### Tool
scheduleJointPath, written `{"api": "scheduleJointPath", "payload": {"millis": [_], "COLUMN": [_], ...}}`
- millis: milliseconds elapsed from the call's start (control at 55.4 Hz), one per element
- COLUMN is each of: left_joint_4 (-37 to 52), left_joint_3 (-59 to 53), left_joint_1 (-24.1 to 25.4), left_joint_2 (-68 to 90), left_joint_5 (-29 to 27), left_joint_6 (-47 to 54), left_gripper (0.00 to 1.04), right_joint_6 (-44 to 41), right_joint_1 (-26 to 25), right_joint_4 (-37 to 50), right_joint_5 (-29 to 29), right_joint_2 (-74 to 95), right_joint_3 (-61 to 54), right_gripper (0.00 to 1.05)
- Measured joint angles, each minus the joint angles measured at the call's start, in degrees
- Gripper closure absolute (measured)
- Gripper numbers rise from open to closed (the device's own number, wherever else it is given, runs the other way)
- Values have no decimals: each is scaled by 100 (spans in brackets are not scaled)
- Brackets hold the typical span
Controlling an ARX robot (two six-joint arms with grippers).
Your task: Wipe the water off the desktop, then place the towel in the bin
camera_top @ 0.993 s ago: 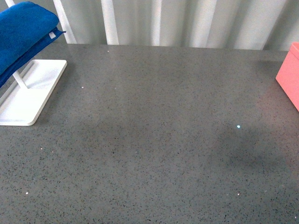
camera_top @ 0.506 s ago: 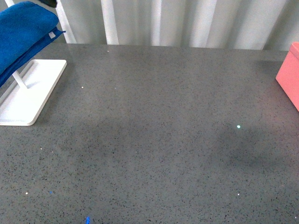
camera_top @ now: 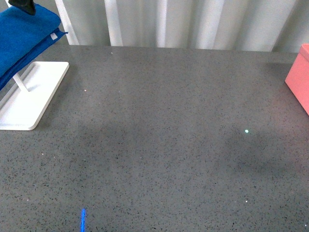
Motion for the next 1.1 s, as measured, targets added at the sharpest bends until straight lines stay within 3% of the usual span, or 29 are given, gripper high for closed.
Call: {"api": "scheduleJointPath", "payload": {"millis": [578, 867, 1101], "left_joint_4": [389, 492, 511], "left_joint_3": [-442, -522, -518], "left_joint_1": [138, 127, 136], "left_joint_2": [229, 234, 234], "left_joint_5": [-72, -125, -160], "left_joint_6": [450, 490, 520], "left_gripper": [7, 53, 84], "right_joint_6": [0, 0, 0], "right_joint_1": [0, 0, 0], "right_joint_4": [0, 0, 0], "right_joint_5": [0, 0, 0], "right_joint_2": [0, 0, 0], "right_joint_3": [0, 0, 0], "right_gripper": [7, 7, 7]}}
